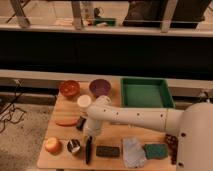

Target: Wipe red bowl with brush

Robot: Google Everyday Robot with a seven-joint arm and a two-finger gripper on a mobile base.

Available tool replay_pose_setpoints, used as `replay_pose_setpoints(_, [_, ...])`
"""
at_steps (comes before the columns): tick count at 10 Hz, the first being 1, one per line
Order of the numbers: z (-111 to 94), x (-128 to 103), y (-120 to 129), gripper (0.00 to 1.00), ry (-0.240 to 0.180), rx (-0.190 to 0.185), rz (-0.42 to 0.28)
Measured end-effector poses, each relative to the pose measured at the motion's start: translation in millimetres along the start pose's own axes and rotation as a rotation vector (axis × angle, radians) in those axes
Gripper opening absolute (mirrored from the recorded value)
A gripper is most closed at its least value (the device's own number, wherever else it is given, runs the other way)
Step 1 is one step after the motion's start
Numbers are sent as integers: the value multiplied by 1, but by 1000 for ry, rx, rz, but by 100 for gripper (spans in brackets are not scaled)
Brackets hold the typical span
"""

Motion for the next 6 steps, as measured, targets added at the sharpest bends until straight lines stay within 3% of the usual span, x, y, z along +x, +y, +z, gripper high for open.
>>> replay_pose_setpoints(6, [2,3,-1,19,7,10,8])
